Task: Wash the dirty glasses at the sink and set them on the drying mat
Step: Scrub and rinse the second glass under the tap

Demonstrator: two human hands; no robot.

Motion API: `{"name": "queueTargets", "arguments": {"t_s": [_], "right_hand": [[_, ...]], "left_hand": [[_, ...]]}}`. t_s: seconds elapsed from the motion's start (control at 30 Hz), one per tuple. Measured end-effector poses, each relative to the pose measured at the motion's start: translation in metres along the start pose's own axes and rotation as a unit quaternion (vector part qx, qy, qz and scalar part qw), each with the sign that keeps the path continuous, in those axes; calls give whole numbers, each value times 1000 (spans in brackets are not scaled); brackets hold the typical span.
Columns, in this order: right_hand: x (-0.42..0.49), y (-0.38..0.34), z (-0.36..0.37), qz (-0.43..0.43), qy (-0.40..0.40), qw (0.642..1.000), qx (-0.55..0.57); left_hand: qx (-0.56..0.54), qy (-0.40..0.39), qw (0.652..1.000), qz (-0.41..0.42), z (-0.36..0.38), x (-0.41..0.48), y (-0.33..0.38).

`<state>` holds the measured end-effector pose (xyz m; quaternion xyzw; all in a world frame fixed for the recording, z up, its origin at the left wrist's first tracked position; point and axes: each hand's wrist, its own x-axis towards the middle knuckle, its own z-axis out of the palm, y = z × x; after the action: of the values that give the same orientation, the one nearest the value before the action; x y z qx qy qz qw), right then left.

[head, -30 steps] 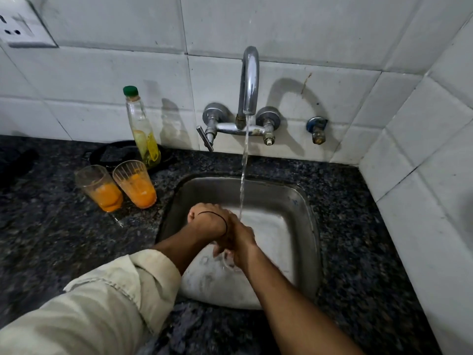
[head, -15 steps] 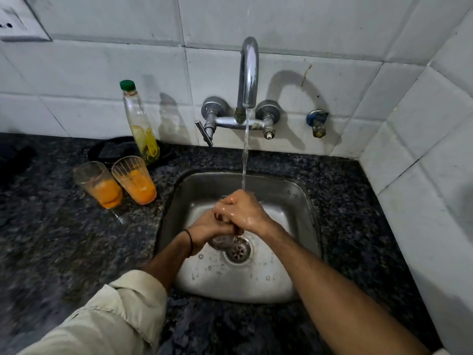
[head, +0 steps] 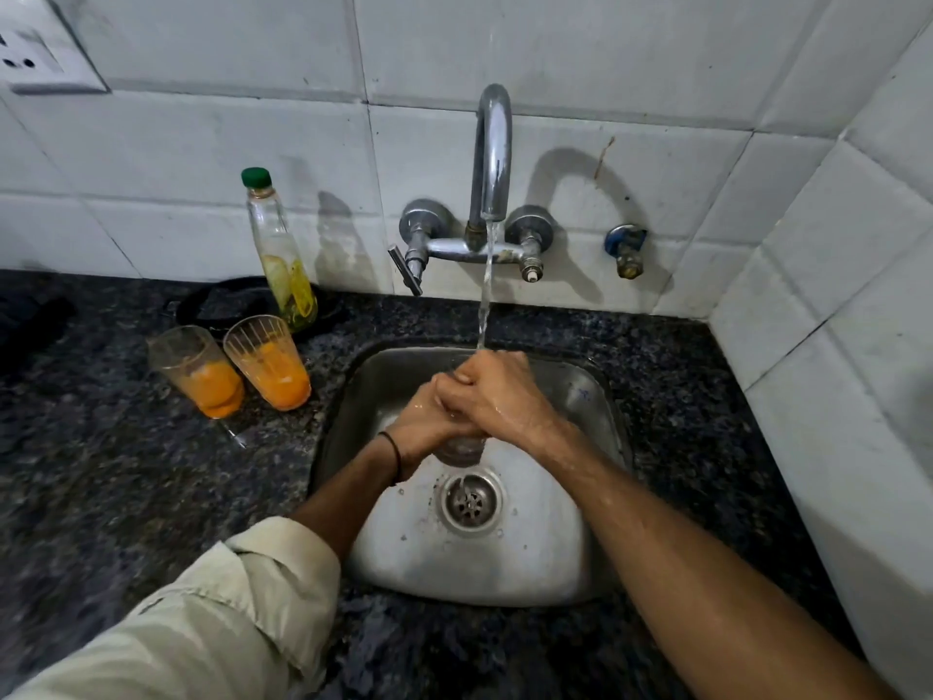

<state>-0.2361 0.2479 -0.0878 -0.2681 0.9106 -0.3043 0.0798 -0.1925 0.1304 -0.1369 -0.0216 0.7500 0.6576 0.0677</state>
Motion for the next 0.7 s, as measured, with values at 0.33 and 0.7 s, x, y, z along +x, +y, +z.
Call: {"name": "queueTargets", "arguments": {"t_s": [0.33, 0.7], "right_hand": [[6, -4, -27, -14, -93, 996, 11], [11, -11, -14, 57, 40, 997, -42]], "left_hand": [[-69, -85, 994, 2, -12, 5, 11], [93, 88, 992, 13, 7, 13, 28]]}}
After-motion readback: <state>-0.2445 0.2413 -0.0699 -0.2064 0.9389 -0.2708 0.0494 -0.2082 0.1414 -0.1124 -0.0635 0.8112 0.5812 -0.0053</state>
